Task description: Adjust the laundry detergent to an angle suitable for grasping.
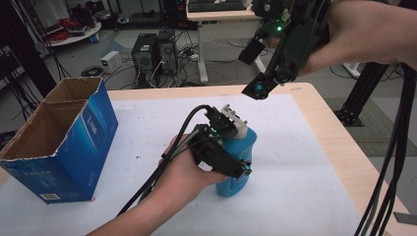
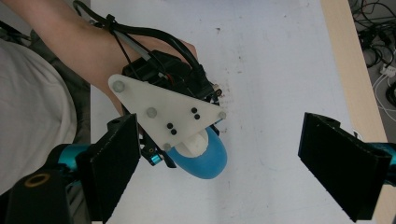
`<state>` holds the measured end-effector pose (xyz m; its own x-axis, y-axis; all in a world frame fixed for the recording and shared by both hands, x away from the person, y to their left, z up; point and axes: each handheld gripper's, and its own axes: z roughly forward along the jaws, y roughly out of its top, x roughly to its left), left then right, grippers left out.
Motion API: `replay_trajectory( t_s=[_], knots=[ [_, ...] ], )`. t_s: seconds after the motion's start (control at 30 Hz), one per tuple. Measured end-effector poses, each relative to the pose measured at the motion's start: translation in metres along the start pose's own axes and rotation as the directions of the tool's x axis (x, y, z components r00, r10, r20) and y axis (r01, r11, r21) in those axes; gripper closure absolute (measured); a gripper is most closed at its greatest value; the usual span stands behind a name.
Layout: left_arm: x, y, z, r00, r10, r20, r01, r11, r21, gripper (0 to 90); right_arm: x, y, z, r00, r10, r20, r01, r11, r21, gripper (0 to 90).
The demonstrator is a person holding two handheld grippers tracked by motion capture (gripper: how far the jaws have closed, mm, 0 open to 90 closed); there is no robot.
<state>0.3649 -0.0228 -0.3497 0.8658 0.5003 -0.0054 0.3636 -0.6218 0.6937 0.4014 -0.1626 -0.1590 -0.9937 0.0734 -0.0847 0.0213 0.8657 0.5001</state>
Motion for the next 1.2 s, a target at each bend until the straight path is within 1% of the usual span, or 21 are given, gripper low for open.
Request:
replay_trajectory(
  t_s=[0.1,0.37,0.5,0.53,0.57,0.6,0.63,0.8,0.93,1.03,1.07,1.13,1.2],
  knots=[
    [0.0,0.0001,0.0,1.0,0.0,-0.008,0.0,1.0,-0.001,31.8,-0.0004,0.0003,0.0009,1.0,-0.001,0.001,0.001,1.0,0.001,12.2],
    [-0.0006,0.0001,0.0004,0.9998,-0.007,-0.018,0.007,1.0,-0.006,32.3,-0.0005,-0.0006,0.0009,1.0,0.002,-0.001,-0.002,1.0,0.003,12.2],
    [-0.0006,0.0002,0.0004,0.9998,-0.012,-0.014,0.012,0.9999,-0.007,33.1,-0.0006,-0.0008,0.0007,1.0,0.001,0.0,-0.001,1.0,0.002,12.3],
    [-0.0012,0.0,0.0009,0.9997,-0.024,-0.009,0.024,0.9996,-0.014,35.0,-0.0008,-0.001,0.0007,1.0,0.002,0.0,-0.002,1.0,0.0,12.2],
    [-0.0007,0.0001,0.0008,0.9999,-0.015,-0.008,0.015,0.9998,-0.012,35.5,-0.0008,-0.0011,0.0007,1.0,0.002,-0.001,-0.002,1.0,0.001,12.2],
    [-0.0007,0.0001,0.0008,0.9999,-0.015,-0.008,0.015,0.9998,-0.012,36.5,-0.0009,-0.0013,0.0007,1.0,0.002,-0.002,-0.002,1.0,0.0,12.3],
    [-0.0009,-0.0001,0.001,0.9998,-0.02,-0.002,0.02,0.9997,-0.015,37.3,-0.001,-0.0015,0.0007,1.0,0.003,-0.003,-0.003,1.0,0.0,12.3],
    [-0.001,0.0,0.0012,0.9997,-0.026,0.0,0.026,0.9995,-0.018,37.7,-0.0012,-0.0027,0.0012,1.0,0.006,-0.002,-0.006,1.0,0.002,12.3],
    [-0.0012,0.0002,0.0003,0.9998,-0.015,-0.009,0.015,0.9998,-0.015,38.4,-0.0011,-0.003,0.0008,1.0,0.007,-0.003,-0.007,1.0,0.001,12.3],
    [-0.0022,-0.0004,-0.0014,0.9995,-0.004,-0.031,0.003,0.9997,-0.024,40.6,-0.0011,-0.0031,0.001,1.0,0.009,-0.002,-0.009,1.0,0.001,12.3],
    [-0.0011,-0.001,-0.002,0.9994,-0.006,-0.035,0.005,0.9997,-0.025,41.7,-0.0012,-0.003,0.0011,1.0,0.008,-0.001,-0.008,1.0,0.003,12.2],
    [0.0013,-0.0022,-0.0026,0.9994,-0.024,-0.025,0.023,0.9992,-0.033,42.3,-0.0011,-0.0028,0.0014,1.0,0.008,-0.002,-0.008,1.0,0.001,12.3],
    [0.0013,-0.0021,-0.0026,0.9994,-0.023,-0.024,0.022,0.9992,-0.033,42.6,-0.0012,-0.0024,0.0018,1.0,0.004,-0.004,-0.004,1.0,0.0,12.3]
  ],
)
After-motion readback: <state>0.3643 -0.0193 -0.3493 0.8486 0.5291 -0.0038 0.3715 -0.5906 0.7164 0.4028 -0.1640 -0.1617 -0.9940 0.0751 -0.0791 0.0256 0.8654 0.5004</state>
